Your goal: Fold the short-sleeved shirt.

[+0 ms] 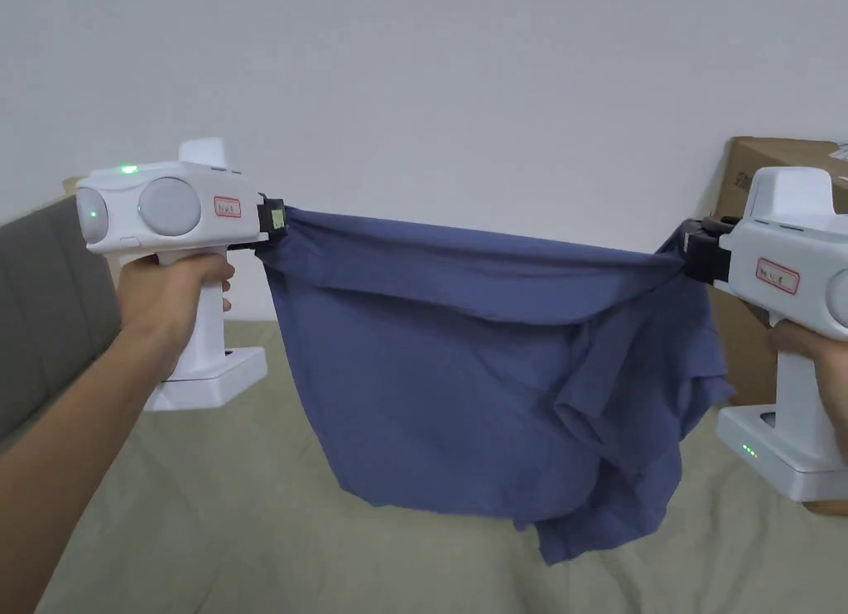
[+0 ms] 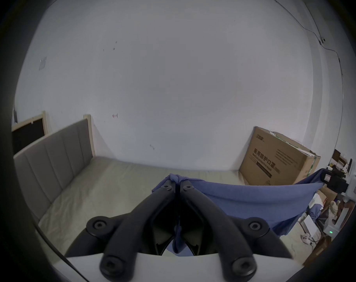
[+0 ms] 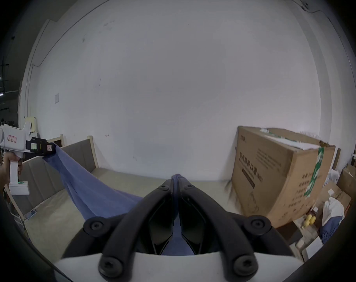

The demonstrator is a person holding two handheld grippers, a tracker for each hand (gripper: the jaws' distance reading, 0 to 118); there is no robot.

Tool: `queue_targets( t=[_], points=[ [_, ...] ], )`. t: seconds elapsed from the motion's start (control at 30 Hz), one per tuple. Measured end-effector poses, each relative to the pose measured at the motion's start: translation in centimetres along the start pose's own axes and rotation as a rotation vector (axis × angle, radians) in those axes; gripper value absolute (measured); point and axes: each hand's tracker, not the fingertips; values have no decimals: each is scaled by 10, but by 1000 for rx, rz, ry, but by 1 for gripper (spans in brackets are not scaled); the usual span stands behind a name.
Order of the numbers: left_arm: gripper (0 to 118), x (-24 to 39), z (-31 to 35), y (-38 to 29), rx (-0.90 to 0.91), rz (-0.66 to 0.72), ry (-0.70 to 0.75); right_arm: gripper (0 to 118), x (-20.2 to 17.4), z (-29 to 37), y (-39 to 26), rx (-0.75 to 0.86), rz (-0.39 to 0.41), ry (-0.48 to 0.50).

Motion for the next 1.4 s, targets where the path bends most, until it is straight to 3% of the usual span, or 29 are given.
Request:
queue_targets(
  t=[0.3, 0.47, 0.67, 1.0, 1.1, 1.4],
  points=[
    [0, -5, -60, 16, 47, -31, 66, 2, -1, -71, 0, 37, 7, -9],
    [0, -16, -79, -33, 5, -47, 92, 2, -5, -103, -45, -26, 5, -1],
    [0, -44, -88, -129, -131, -32, 99, 2, -12, -112, -137, -173, -56, 26],
    [0, -69, 31, -318, -392, -23, 110, 2, -52, 2, -294, -401, -167, 40],
    [0, -83, 78, -362, -437, 39, 107, 2, -61, 46, -325, -439, -205, 28],
    [0, -90, 194, -454, -565, 20, 153, 2, -86, 158, -384, -540, -256, 13]
  ],
)
